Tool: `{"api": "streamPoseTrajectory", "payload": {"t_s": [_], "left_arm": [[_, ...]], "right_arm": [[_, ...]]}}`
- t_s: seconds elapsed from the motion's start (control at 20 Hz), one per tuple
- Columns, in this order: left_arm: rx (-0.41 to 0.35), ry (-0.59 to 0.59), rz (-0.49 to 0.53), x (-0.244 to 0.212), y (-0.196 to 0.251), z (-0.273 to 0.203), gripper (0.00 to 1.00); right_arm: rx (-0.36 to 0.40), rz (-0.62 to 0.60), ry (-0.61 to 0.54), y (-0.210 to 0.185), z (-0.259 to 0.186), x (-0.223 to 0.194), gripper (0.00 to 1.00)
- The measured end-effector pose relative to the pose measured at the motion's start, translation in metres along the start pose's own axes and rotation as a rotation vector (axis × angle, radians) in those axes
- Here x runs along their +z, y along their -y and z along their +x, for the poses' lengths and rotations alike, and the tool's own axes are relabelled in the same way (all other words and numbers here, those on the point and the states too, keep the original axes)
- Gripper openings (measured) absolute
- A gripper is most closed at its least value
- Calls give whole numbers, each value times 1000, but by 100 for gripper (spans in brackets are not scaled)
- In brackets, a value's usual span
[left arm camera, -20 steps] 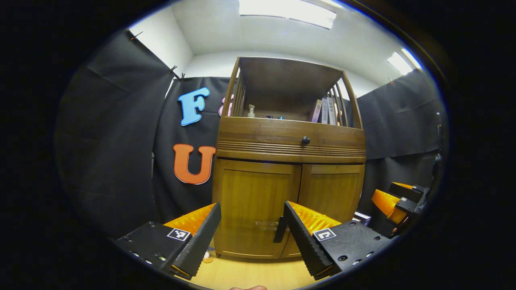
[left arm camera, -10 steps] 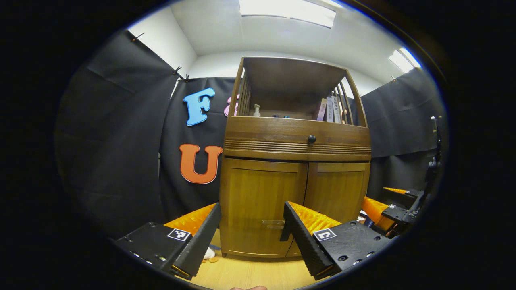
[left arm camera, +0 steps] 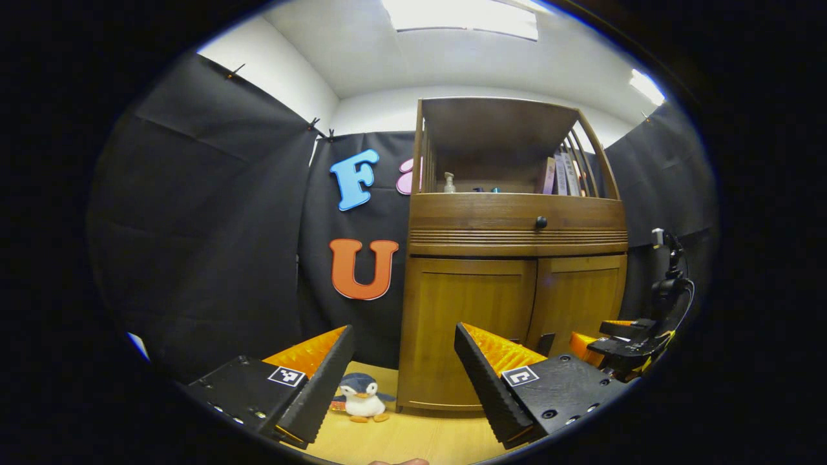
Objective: Open the right door of the double-door shoe cabinet with the right hand, and open the left door with the left hand.
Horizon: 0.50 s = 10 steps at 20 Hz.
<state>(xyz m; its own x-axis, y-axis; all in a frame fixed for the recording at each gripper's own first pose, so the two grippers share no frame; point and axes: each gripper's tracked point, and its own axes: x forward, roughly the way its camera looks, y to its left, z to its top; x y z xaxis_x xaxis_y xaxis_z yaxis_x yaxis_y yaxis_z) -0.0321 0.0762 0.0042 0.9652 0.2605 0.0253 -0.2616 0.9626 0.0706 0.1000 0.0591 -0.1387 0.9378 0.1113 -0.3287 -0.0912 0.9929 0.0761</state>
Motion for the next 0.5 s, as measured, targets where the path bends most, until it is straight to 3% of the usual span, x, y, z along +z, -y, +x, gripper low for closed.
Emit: {"api": "streamPoseTrajectory", "payload": {"t_s": [0.2,0.25,0.35,0.5], "left_arm": [[70,6,14,1,-26,-10,100],[87,11,14,1,-31,-13,95],[115,13,13,1,-41,-17,95],[152,21,23,1,-56,-24,95]], "right_arm": [[3,8,-64,-6,40,-22,96],[3,8,-71,-9,49,-24,95],[10,2,-78,-14,63,-31,92],[34,-16,-118,-20,80,-48,82]]}}
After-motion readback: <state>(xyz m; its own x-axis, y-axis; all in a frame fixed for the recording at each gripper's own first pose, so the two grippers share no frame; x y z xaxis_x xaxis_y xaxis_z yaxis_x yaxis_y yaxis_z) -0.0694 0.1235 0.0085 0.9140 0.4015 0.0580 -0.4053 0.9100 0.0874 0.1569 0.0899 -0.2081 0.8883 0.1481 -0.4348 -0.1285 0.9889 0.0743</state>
